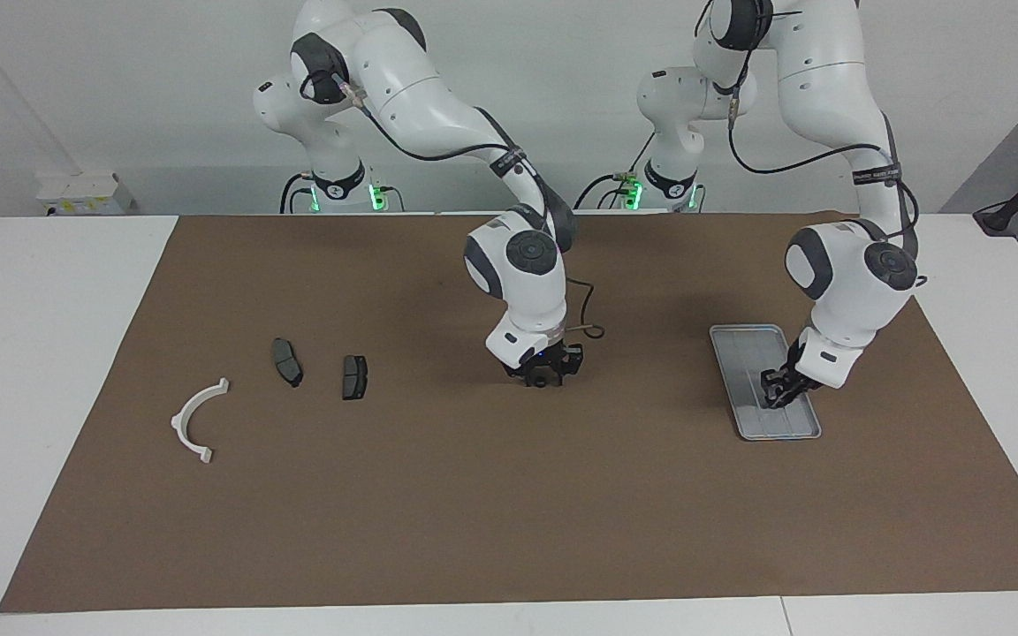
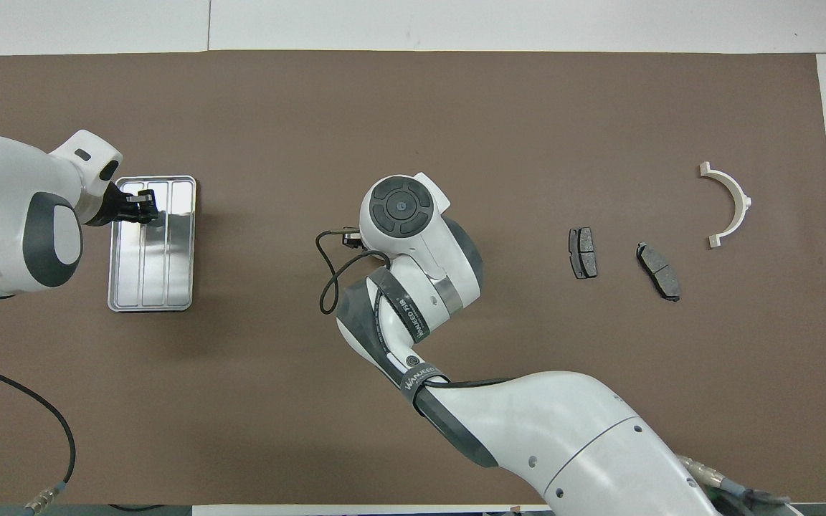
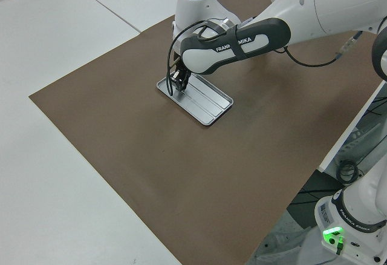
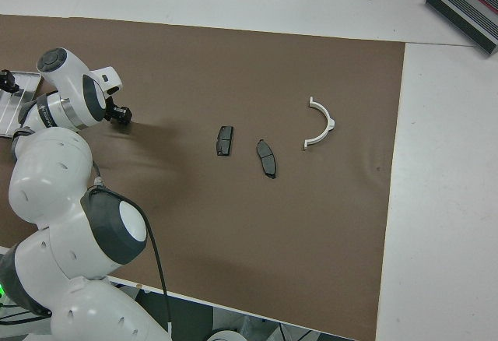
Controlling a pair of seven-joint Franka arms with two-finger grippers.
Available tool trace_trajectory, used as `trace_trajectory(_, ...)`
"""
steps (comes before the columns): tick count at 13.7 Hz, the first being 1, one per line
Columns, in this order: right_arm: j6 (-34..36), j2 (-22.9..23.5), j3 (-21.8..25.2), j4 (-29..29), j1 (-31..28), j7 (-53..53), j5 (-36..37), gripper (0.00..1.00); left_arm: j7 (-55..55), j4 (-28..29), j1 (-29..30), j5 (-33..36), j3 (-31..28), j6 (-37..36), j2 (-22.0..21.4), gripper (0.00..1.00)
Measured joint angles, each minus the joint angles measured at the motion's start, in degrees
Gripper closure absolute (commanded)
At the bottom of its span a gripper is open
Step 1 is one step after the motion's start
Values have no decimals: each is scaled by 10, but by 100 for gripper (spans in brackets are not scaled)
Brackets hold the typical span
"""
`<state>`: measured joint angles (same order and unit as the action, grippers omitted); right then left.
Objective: Place bearing gear from tray to pile
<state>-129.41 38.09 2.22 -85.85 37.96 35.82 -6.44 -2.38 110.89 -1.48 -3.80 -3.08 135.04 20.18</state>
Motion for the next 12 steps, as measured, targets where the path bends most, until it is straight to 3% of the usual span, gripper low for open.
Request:
trace_trajectory(2, 0, 0, 0, 0, 0, 0, 0, 96, 0, -1, 0, -6, 0, 0, 0, 98)
trace_trajectory(3, 0, 0, 1, 0, -1, 0, 0, 100, 0, -2, 0, -9, 0, 0, 0, 98)
trace_trajectory(10, 6, -2, 3, 7, -5, 0, -1, 100, -10, -26, 0, -11, 2, -30, 0, 98)
trace_trajectory(12, 49, -4, 7, 36, -30, -14, 0, 100, -14, -29, -1, -12, 4, -33, 0, 98)
